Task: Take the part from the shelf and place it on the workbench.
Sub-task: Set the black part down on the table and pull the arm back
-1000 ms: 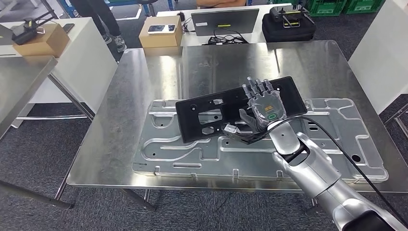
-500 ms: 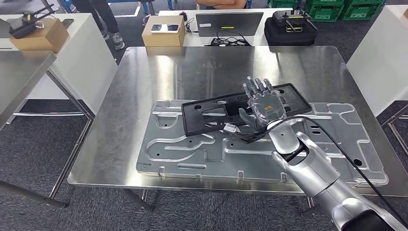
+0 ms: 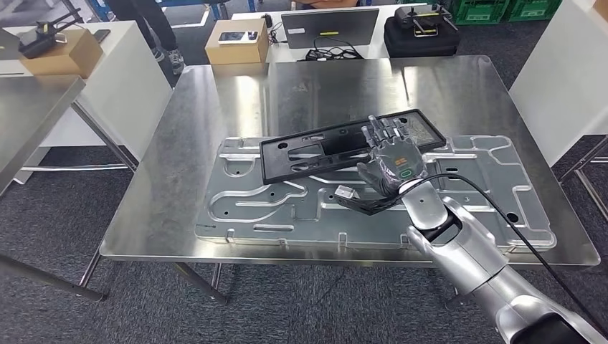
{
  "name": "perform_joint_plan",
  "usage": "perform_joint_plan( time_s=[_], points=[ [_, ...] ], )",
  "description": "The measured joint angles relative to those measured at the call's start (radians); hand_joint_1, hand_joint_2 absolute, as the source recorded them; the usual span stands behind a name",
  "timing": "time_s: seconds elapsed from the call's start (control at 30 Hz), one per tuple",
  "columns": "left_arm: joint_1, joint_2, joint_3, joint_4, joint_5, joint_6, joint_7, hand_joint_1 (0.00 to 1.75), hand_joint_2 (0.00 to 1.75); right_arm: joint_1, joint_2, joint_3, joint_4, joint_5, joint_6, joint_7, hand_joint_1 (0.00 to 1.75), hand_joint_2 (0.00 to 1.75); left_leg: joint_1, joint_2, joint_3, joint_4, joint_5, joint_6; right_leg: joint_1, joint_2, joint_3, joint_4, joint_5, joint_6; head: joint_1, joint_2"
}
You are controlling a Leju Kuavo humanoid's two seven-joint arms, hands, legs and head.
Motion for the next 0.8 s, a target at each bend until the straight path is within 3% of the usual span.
perform_joint_plan(
  time_s=[0.03,0.07,0.17,0.2,0.23,0.3,0.33,0.37,0.4,0.47,0.5,0.53,0.57,0.63,0.7,0.73,0.8],
  points=[
    [0.0,0.0,0.0,0.0,0.0,-0.001,0.0,0.0,0.0,0.0,0.0,0.0,0.0,0.0,0.0,0.0,0.0,0.0,0.004,0.0,0.015,0.013,-0.011,-0.002,-0.001,-0.002,-0.01,0.0,0.009,0.001,0.0,0.0],
    [-0.001,0.0,0.0,0.0,-0.001,-0.002,0.0,0.0,0.0,0.0,0.0,0.0,0.0,0.0,0.0,0.0,0.0,0.0,0.006,0.0,0.055,-0.025,-0.002,-0.001,-0.001,-0.002,-0.017,-0.003,0.017,0.003,0.0,0.0],
    [-0.008,0.001,0.0,0.0,-0.003,-0.004,-0.002,0.0,0.0,-0.005,0.001,0.0,0.0,0.0,0.0,0.0,0.0,0.0,-0.002,0.0,0.25,-0.292,0.067,0.021,-0.003,-0.004,-0.028,-0.021,0.05,0.01,0.0,0.0],
    [-0.012,0.002,0.0,0.0,-0.003,-0.004,-0.004,0.0,0.0,-0.008,0.002,-0.001,0.0,-0.001,0.0,0.001,0.0,0.0,-0.007,-0.001,0.289,-0.353,0.08,0.028,-0.004,-0.006,-0.034,-0.027,0.063,0.015,0.0,0.0],
    [-0.016,0.003,0.0,0.0,-0.003,-0.004,-0.004,0.0,0.0,-0.011,0.002,-0.001,0.0,-0.002,0.0,0.001,0.0,0.0,-0.012,-0.002,0.305,-0.385,0.087,0.032,-0.005,-0.007,-0.043,-0.031,0.078,0.02,0.0,0.0],
    [-0.017,0.003,0.0,0.0,-0.003,-0.004,-0.005,0.0,0.0,-0.011,0.002,-0.001,0.0,-0.004,0.0,0.001,0.0,0.0,-0.015,-0.003,0.289,-0.396,0.108,0.032,-0.006,-0.008,-0.06,-0.046,0.104,0.03,-0.001,0.0],
    [-0.015,0.003,0.0,0.0,-0.003,-0.005,-0.005,0.0,0.0,-0.01,0.002,-0.001,0.0,-0.005,0.0,0.001,0.0,0.0,-0.013,-0.004,0.281,-0.404,0.123,0.031,-0.006,-0.008,-0.069,-0.048,0.1,0.034,-0.001,0.0],
    [-0.013,0.002,0.0,0.0,-0.003,-0.006,-0.005,0.0,0.0,-0.01,0.002,0.0,0.0,-0.005,0.0,0.001,0.0,0.0,-0.011,-0.005,0.273,-0.411,0.139,0.03,-0.005,-0.007,-0.082,-0.032,0.075,0.036,-0.001,0.0],
    [-0.012,0.002,-0.001,0.0,-0.003,-0.007,-0.004,0.0,0.0,-0.009,0.002,0.0,0.0,-0.005,0.0,0.001,0.0,0.0,-0.008,-0.004,0.263,-0.414,0.151,0.031,-0.003,-0.007,-0.103,0.014,0.027,0.036,0.0,0.0],
    [-0.012,0.002,-0.001,0.0,-0.003,-0.007,-0.004,0.0,0.0,-0.009,0.001,0.002,0.002,-0.005,0.001,0.002,0.0,0.0,-0.011,-0.002,0.232,-0.401,0.163,0.034,0.003,-0.007,-0.153,0.176,-0.086,0.033,-0.001,0.0],
    [-0.012,0.001,-0.002,0.0,-0.003,-0.008,-0.004,0.0,0.0,-0.008,0.001,0.004,0.003,-0.006,0.001,0.003,0.0,0.0,-0.012,0.0,0.217,-0.393,0.17,0.036,0.007,-0.006,-0.171,0.256,-0.115,0.032,-0.001,0.0],
    [-0.012,0.001,-0.002,0.0,-0.003,-0.008,-0.004,0.0,0.0,-0.006,0.0,0.006,0.005,-0.006,0.001,0.003,0.0,0.0,-0.012,0.002,0.202,-0.387,0.177,0.035,0.01,-0.006,-0.177,0.311,-0.115,0.033,-0.002,0.0],
    [-0.012,0.001,-0.003,0.0,-0.004,-0.009,-0.004,0.0,0.0,-0.003,0.0,0.008,0.007,-0.006,0.002,0.003,0.0,0.0,-0.012,0.004,0.188,-0.381,0.184,0.034,0.012,-0.005,-0.164,0.329,-0.092,0.035,-0.002,0.0],
    [-0.013,0.001,-0.003,0.0,-0.007,-0.012,-0.005,0.0,0.0,-0.001,0.0,0.011,0.009,-0.006,0.002,0.006,0.0,0.0,-0.01,0.007,0.163,-0.366,0.191,0.029,0.011,-0.006,-0.086,0.255,-0.039,0.04,-0.002,0.0],
    [-0.012,0.001,-0.004,0.0,-0.014,-0.015,-0.009,0.0,0.0,-0.001,0.0,0.014,0.011,-0.005,0.004,0.013,0.0,0.0,-0.012,0.009,0.139,-0.348,0.198,0.023,0.008,-0.005,0.015,0.112,-0.034,0.041,-0.001,0.0],
    [-0.011,0.002,-0.004,0.0,-0.018,-0.016,-0.011,0.0,0.0,0.0,0.0,0.014,0.013,-0.004,0.005,0.016,0.0,0.0,-0.015,0.01,0.127,-0.343,0.207,0.019,0.008,-0.005,0.041,0.063,-0.04,0.038,-0.001,0.0],
    [-0.007,0.004,-0.005,0.0,-0.021,-0.015,-0.012,0.0,0.0,0.006,-0.004,0.014,0.017,-0.004,0.007,0.02,0.0,0.0,-0.018,0.007,0.1,-0.341,0.227,0.013,0.005,-0.005,0.039,0.029,-0.041,0.026,-0.001,0.0]
  ],
)
